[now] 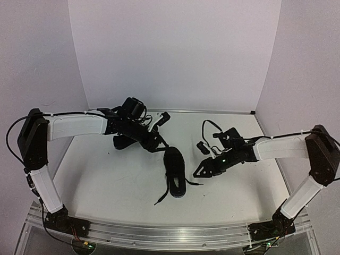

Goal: Tie the shoes

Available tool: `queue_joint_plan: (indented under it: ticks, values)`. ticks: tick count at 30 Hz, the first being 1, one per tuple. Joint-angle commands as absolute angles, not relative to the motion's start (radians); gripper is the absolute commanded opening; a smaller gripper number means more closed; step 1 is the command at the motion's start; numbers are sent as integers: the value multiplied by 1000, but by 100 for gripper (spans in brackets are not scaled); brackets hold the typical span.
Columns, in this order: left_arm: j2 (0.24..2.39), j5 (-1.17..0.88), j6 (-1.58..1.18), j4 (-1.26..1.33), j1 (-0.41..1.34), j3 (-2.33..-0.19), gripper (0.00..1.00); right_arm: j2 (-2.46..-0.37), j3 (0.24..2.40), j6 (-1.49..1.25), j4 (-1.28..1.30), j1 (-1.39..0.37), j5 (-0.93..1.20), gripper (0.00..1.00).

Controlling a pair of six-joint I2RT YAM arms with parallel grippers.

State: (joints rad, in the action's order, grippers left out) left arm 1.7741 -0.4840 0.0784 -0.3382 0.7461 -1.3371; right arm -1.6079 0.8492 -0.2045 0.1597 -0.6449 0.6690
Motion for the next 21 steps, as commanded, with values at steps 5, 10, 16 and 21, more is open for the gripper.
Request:
queue_joint_plan:
  ticks: [5,10,16,21]
  values:
    - [1836,-627,116,-238,712,-1325,55,-1744,947,-88,121,-719,656,48]
    - [1892,-649,149,-225,707,-1336,54,-1796,985,-63,115,-721,684,48]
    - [1943,-686,164,-194,706,-1345,52,-1830,1000,-57,101,-721,706,47]
    - [1976,-715,166,-191,707,-1355,46,-1830,991,-57,91,-721,724,45]
